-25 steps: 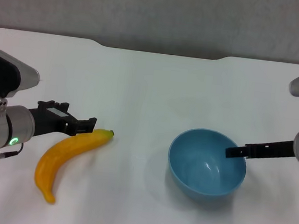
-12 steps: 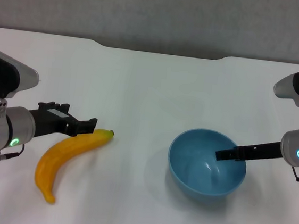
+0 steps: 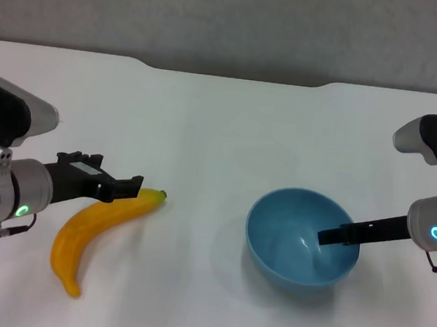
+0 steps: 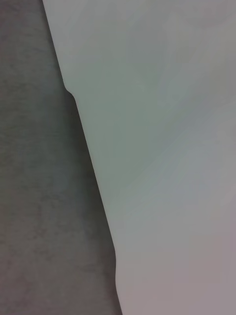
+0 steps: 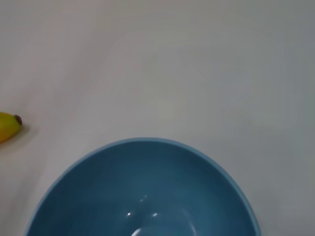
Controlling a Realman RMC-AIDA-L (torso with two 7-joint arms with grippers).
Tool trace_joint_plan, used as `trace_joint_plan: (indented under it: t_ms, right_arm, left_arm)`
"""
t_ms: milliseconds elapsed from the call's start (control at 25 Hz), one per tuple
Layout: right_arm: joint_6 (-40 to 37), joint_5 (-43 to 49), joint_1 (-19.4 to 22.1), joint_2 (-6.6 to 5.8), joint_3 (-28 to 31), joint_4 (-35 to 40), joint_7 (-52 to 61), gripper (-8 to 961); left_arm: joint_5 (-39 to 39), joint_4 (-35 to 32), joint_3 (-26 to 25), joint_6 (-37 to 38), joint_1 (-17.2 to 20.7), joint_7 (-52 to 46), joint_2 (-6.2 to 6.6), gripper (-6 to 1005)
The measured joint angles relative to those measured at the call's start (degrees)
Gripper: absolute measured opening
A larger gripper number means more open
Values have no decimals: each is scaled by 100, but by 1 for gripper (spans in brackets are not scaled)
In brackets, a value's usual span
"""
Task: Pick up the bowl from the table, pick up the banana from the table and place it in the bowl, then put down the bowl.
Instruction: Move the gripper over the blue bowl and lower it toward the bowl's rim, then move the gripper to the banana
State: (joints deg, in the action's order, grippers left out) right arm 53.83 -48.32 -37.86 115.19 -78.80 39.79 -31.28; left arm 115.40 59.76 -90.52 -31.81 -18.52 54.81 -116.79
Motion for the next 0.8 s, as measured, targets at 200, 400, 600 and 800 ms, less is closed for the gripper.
trace_joint_plan:
  t_ms: [200, 400, 600, 800]
  right_arm:
    - [-10, 53, -2, -4, -73, 33, -6, 535]
    - [-26, 323, -32, -5, -157, 44, -10, 420]
    - [-63, 341, -33, 0, -156, 50, -10, 281]
    - [-131, 348, -15, 9, -154, 56, -7, 82]
  left_arm:
    - [0, -4, 0, 3, 30, -3, 3, 893]
    - [0, -17, 0, 9, 31, 2, 0, 894]
    - [0, -51, 0, 9, 33, -6, -4, 894]
    - [0, -147, 0, 9, 2, -12, -3, 894]
